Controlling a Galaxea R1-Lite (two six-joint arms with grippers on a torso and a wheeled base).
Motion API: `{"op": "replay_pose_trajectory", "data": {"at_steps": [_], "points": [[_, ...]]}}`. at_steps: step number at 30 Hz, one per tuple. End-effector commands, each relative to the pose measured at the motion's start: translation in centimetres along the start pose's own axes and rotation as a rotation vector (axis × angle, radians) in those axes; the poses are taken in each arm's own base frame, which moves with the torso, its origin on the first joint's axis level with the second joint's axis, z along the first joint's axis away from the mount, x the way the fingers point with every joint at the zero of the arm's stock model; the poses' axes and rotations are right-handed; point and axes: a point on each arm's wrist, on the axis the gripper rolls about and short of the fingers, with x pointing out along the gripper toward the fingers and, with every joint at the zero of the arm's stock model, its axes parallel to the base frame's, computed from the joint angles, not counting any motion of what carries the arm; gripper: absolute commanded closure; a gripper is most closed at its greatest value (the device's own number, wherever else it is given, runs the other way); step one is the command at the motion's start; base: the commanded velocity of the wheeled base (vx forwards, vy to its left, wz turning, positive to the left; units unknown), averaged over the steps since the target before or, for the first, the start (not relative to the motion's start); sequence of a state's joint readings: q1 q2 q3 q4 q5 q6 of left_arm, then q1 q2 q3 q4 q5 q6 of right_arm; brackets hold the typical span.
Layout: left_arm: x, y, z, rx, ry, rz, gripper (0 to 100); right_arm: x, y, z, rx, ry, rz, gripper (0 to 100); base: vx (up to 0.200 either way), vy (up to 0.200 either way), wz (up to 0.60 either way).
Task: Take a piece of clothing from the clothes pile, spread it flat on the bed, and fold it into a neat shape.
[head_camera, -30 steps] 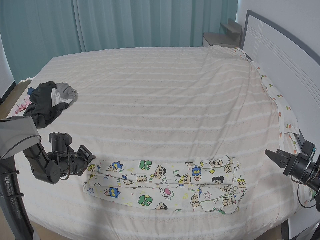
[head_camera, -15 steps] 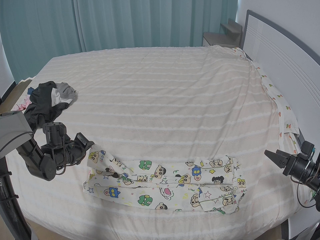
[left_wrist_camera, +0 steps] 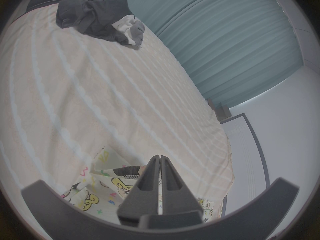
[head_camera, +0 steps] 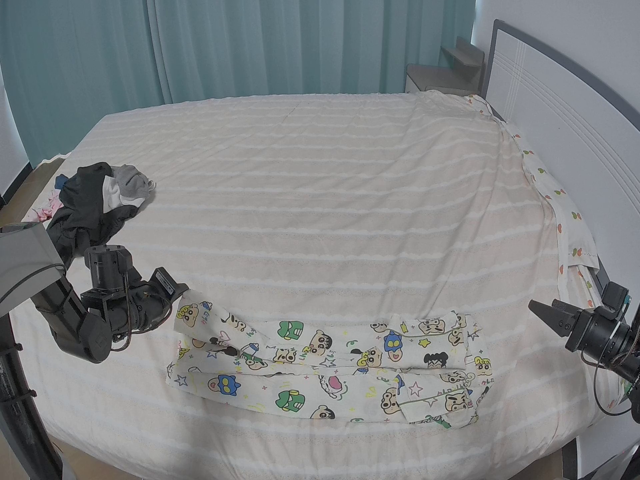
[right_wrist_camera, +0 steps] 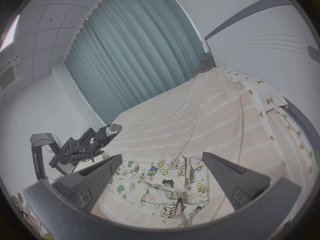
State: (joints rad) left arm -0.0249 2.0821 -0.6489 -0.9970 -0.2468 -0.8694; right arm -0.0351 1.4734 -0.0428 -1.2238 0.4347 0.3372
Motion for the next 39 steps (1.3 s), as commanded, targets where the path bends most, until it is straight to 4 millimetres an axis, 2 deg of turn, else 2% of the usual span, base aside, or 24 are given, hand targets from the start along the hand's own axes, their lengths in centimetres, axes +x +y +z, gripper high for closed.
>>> {"op": "replay_pose_trajectory", "data": {"at_steps": [1, 14, 24, 25, 30, 35, 39], "points": [[0.6, 1.5, -1.0, -0.016, 0.039, 0.050, 100, 0.0, 0.0, 0.0, 0.000, 0.000, 0.001, 0, 0.000, 0.000, 0.00], [2.4, 4.1, -2.1, -0.005, 0.058, 0.146, 100, 0.0, 0.0, 0.0, 0.000, 0.000, 0.001, 0, 0.000, 0.000, 0.00], [2.7, 4.6, -2.3, -0.007, 0.044, 0.174, 100, 0.0, 0.0, 0.0, -0.002, -0.001, 0.001, 0, 0.000, 0.000, 0.00], [2.7, 4.6, -2.2, -0.006, 0.043, 0.173, 0, 0.0, 0.0, 0.0, 0.000, -0.001, 0.001, 0, 0.000, 0.000, 0.00], [2.6, 4.6, -2.0, -0.006, 0.015, 0.191, 0, -0.1, 0.0, -0.3, 0.004, 0.012, -0.002, 0, 0.000, 0.000, 0.00], [2.4, 5.1, -0.6, -0.017, -0.052, 0.221, 0, 0.1, -0.2, -0.6, 0.013, 0.032, -0.004, 0, 0.000, 0.000, 0.00], [1.5, 5.6, 0.6, -0.041, -0.106, 0.247, 0, 0.1, 0.0, -1.4, 0.027, 0.079, 0.010, 0, 0.000, 0.000, 0.00]]}}
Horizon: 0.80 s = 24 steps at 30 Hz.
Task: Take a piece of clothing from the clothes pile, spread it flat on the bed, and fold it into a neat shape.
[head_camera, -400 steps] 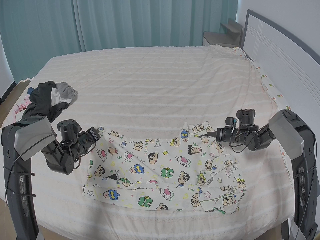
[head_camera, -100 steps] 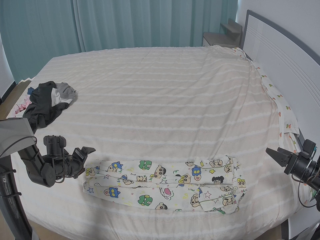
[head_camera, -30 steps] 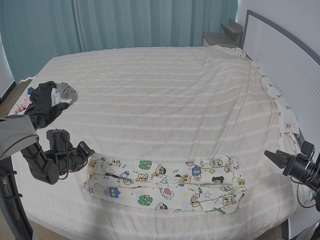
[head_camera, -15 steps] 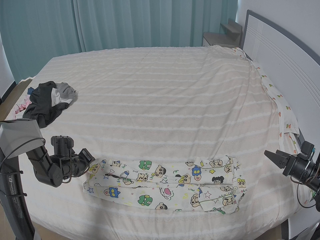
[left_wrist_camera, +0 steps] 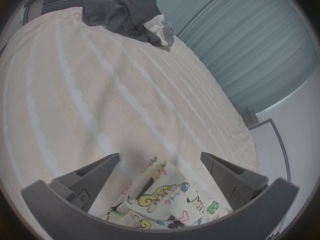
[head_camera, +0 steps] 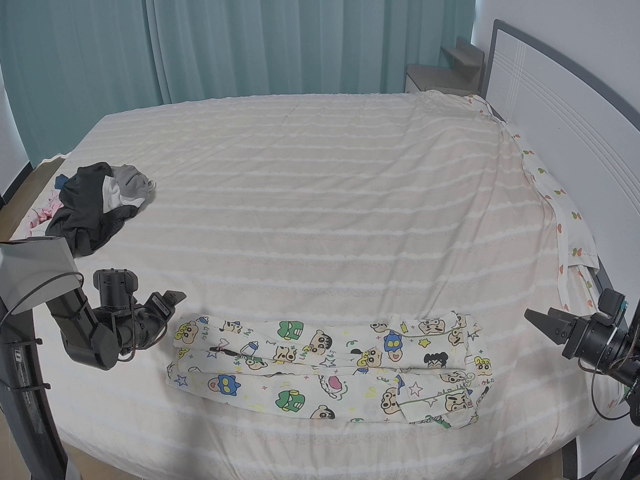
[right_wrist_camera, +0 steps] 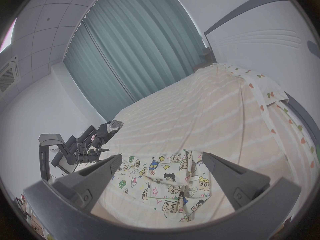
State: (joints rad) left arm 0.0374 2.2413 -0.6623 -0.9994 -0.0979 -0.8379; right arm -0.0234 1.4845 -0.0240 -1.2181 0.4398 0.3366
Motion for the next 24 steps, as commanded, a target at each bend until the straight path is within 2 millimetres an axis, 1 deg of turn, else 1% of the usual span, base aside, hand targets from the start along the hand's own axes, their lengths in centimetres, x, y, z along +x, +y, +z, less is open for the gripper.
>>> {"op": "replay_pose_trajectory", "data": {"at_steps": [1, 2, 4, 7, 8, 9, 10, 11, 12, 13, 15, 17, 19, 20, 21, 24], "points": [[-1.1, 0.5, 1.7, -0.044, -0.066, 0.021, 0, 0.5, -0.2, -1.0, 0.023, 0.064, 0.004, 0, 0.000, 0.000, 0.00], [-1.2, 0.5, 1.8, -0.052, -0.074, 0.023, 0, 0.6, -0.2, -1.1, 0.025, 0.071, 0.001, 0, 0.000, 0.000, 0.00], [-2.2, 0.5, 3.0, -0.164, -0.108, 0.007, 0, 1.6, -1.1, -1.5, 0.041, 0.113, -0.026, 0, 0.000, 0.000, 0.00], [-3.4, 0.7, 3.3, -0.263, -0.089, -0.021, 0, 3.4, -2.9, -1.6, 0.068, 0.149, -0.070, 0, 0.000, 0.000, 0.00], [-3.7, 0.8, 3.2, -0.268, -0.057, -0.039, 0, 4.3, -3.8, -1.8, 0.074, 0.168, -0.088, 0, 0.000, 0.000, 0.00], [-3.7, 0.8, 3.2, -0.268, -0.057, -0.039, 0, 4.3, -3.8, -1.8, 0.074, 0.168, -0.088, 0, 0.000, 0.000, 0.00], [-4.3, 1.0, 2.6, -0.274, 0.009, -0.062, 0, 5.8, -5.4, -2.7, 0.085, 0.227, -0.121, 0, 0.000, 0.000, 0.00], [-4.7, 1.1, 2.3, -0.273, 0.038, -0.080, 0, 6.7, -6.5, -3.4, 0.079, 0.262, -0.140, 0, 0.000, 0.000, 0.00], [-4.8, 1.1, 2.4, -0.273, 0.040, -0.087, 0, 7.0, -7.0, -3.7, 0.077, 0.276, -0.148, 0, 0.000, 0.000, 0.00], [-5.3, 0.8, 2.5, -0.268, 0.036, -0.113, 0, 7.8, -8.2, -4.8, 0.071, 0.323, -0.162, 0, 0.000, 0.000, 0.00], [-6.0, 0.7, 2.6, -0.265, 0.030, -0.135, 0, 8.9, -9.5, -6.1, 0.069, 0.370, -0.177, 0, 0.000, 0.000, 0.00], [-6.4, 0.9, 2.2, -0.263, 0.046, -0.144, 0, 10.2, -10.7, -6.9, 0.081, 0.390, -0.184, 0, 0.000, 0.000, 0.00], [-6.5, 1.1, 1.9, -0.261, 0.062, -0.161, 0, 11.2, -11.5, -7.6, 0.092, 0.413, -0.191, 0, 0.000, 0.000, 0.00], [-6.5, 1.2, 1.9, -0.261, 0.063, -0.163, 0, 11.3, -11.6, -7.8, 0.097, 0.421, -0.193, 0, 0.000, 0.000, 0.00], [-6.6, 1.3, 1.8, -0.259, 0.066, -0.171, 0, 11.9, -12.0, -8.3, 0.108, 0.447, -0.196, 0, 0.000, 0.000, 0.00], [-6.8, 1.4, 1.5, -0.254, 0.066, -0.174, 0, 13.1, -12.8, -8.4, 0.121, 0.468, -0.199, 0, 0.000, 0.000, 0.00]]}}
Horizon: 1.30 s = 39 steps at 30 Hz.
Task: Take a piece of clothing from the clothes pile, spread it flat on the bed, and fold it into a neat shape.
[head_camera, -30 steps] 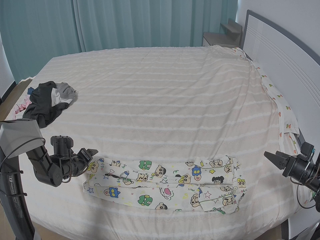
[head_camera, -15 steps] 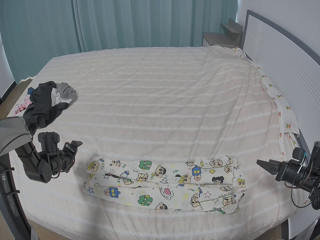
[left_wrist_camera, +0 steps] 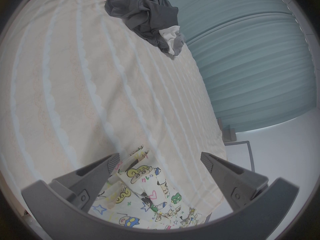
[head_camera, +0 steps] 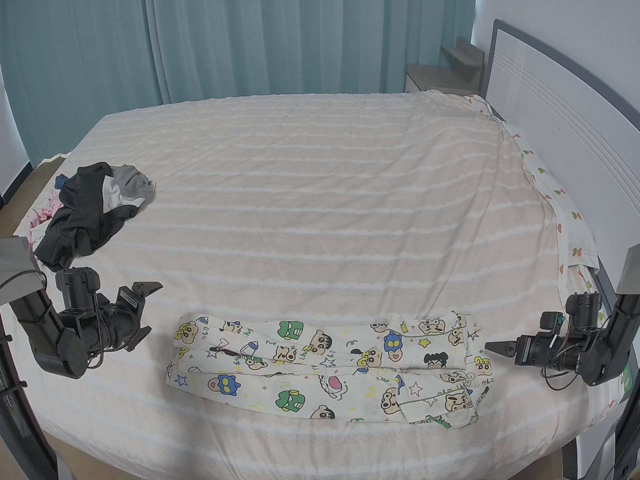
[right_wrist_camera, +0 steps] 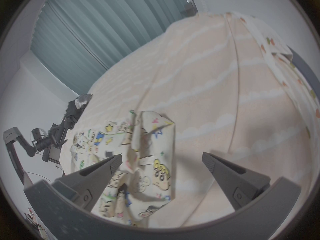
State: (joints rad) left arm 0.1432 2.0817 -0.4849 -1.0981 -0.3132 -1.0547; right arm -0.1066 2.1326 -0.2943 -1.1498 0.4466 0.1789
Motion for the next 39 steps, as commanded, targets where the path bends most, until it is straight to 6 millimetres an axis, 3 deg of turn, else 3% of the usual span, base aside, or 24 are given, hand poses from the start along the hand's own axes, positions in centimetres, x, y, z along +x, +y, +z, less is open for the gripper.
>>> {"op": "replay_pose_trajectory", "data": {"at_steps": [1, 13, 17, 22, 27, 39], "points": [[-1.4, 0.2, -0.5, -0.001, 0.020, -0.026, 0, 4.7, -3.0, -1.3, 0.047, 0.116, -0.031, 0, 0.000, 0.000, 0.00], [-1.3, 0.5, -0.6, -0.001, 0.026, -0.018, 0, 6.4, -2.5, -1.3, 0.030, 0.141, -0.007, 0, 0.000, 0.000, 0.00], [-1.3, 0.5, -0.6, -0.001, 0.026, -0.018, 0, 6.1, -2.2, -0.9, 0.019, 0.127, -0.002, 0, 0.000, 0.000, 0.00], [-1.2, 0.5, -0.7, 0.000, 0.027, -0.017, 0, 4.0, -0.8, 0.8, -0.014, 0.063, 0.018, 0, 0.000, 0.000, 0.00], [-1.2, 0.5, -0.6, 0.000, 0.025, -0.017, 0, 3.4, 0.5, 0.4, -0.032, 0.078, 0.040, 0, 0.000, 0.000, 0.00], [-1.2, 0.6, -0.7, 0.000, 0.026, -0.016, 0, 4.0, 0.1, -0.9, -0.027, 0.112, 0.038, 0, 0.000, 0.000, 0.00]]}}
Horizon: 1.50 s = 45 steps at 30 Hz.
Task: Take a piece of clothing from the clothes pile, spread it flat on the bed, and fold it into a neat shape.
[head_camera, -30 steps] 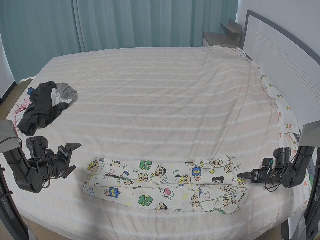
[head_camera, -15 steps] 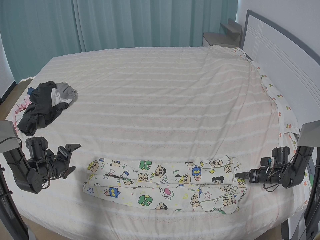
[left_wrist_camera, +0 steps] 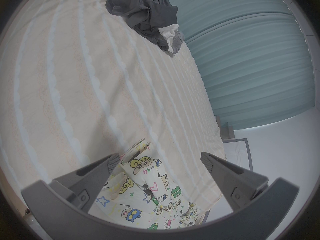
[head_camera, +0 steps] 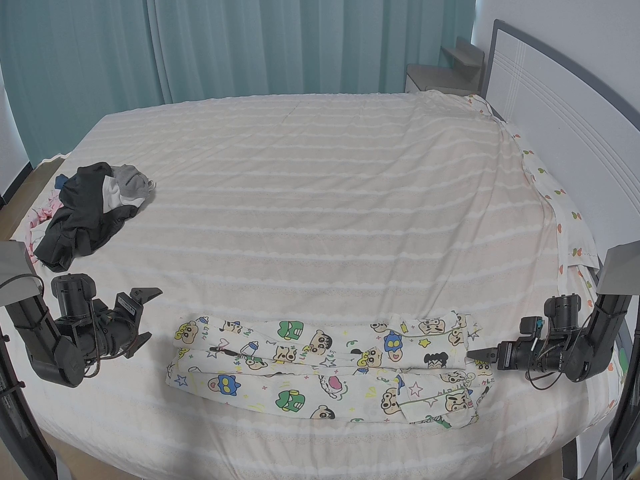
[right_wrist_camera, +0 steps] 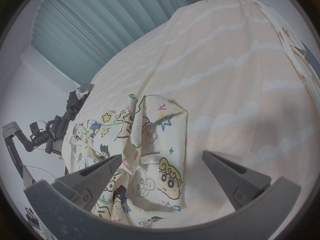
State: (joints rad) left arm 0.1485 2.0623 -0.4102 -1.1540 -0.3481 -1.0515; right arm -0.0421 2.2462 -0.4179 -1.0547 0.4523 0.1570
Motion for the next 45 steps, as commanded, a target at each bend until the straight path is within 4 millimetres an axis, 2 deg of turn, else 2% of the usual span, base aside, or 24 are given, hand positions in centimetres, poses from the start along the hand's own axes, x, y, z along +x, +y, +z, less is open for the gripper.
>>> {"op": "replay_pose_trajectory", "data": {"at_steps": [1, 4, 10, 15, 25, 26, 38, 45], "points": [[0.0, 0.1, 0.0, -0.002, 0.002, 0.003, 0, 0.0, 0.0, -0.2, -0.004, 0.001, 0.002, 0, 0.000, 0.000, 0.00], [0.0, 0.0, 0.0, -0.002, 0.001, 0.002, 0, -0.6, 0.5, 0.4, -0.021, -0.047, 0.009, 0, 0.000, 0.000, 0.00], [0.1, 0.1, 0.0, -0.001, 0.000, 0.004, 0, -1.0, 1.0, 0.1, -0.032, -0.045, 0.018, 0, 0.000, 0.000, 0.00], [0.1, 0.1, 0.0, -0.001, -0.002, 0.005, 0, 0.2, 0.4, -1.3, -0.016, 0.018, 0.015, 0, 0.000, 0.000, 0.00], [0.1, 0.1, 0.0, -0.001, -0.002, 0.006, 0, 1.5, -0.3, -1.8, -0.014, 0.012, 0.014, 0, 0.000, 0.000, 0.00], [0.1, 0.1, 0.0, -0.001, -0.002, 0.006, 0, 1.6, -0.3, -1.9, -0.012, 0.016, 0.013, 100, 0.000, 0.000, 0.00], [0.1, 0.2, 0.0, -0.001, -0.004, 0.008, 0, 1.3, -0.7, -1.6, -0.010, -0.020, 0.005, 100, 0.000, 0.000, 0.00], [0.1, 0.2, 0.0, -0.002, -0.005, 0.010, 0, 0.6, -1.8, -1.0, 0.004, -0.061, -0.031, 100, 0.000, 0.000, 0.00]]}}
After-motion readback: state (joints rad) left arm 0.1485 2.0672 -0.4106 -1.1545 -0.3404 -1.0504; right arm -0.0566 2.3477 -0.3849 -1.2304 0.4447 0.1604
